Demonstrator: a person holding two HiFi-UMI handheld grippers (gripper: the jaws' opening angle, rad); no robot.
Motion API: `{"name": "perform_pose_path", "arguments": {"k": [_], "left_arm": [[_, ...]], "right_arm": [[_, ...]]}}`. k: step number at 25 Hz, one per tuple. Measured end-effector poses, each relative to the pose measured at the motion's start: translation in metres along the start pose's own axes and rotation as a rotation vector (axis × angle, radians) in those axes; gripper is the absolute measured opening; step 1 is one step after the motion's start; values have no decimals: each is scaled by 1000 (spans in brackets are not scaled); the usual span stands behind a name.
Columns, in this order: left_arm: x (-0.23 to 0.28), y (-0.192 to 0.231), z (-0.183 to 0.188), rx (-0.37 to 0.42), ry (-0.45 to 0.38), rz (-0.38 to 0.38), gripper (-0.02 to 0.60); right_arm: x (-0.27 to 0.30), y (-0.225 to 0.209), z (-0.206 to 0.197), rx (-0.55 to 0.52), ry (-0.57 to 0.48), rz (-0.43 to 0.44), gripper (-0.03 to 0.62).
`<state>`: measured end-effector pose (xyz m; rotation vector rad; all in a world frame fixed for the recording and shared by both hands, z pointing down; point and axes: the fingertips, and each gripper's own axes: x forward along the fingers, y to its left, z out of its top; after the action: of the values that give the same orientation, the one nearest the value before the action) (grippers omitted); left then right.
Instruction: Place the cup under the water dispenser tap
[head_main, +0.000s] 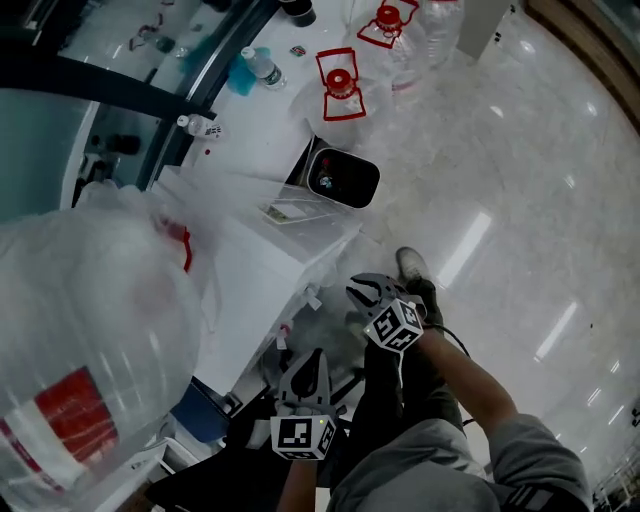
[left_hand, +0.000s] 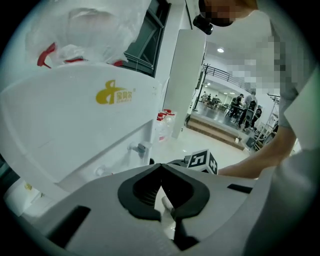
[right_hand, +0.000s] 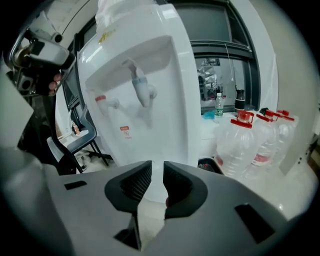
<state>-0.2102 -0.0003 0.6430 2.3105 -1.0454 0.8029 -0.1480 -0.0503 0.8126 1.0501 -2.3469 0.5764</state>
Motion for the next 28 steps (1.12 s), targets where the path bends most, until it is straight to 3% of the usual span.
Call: {"name": "perform_pose_path", "arguments": {"k": [5, 16, 24, 28], "left_arm": [[-17, -1, 22, 15, -34, 11, 11], [-53, -12, 79, 31, -147, 16, 11], [-85, -29, 134, 94, -279, -20, 11], [-108, -34, 164, 125, -357, -34, 11]], "right_arm": [[-40, 8, 43, 28, -97, -24, 33], [-120, 35, 148, 38, -259, 1, 11], [-196, 43, 221, 121, -369, -56, 11], [-235, 58, 262, 96, -419, -76, 11]]}}
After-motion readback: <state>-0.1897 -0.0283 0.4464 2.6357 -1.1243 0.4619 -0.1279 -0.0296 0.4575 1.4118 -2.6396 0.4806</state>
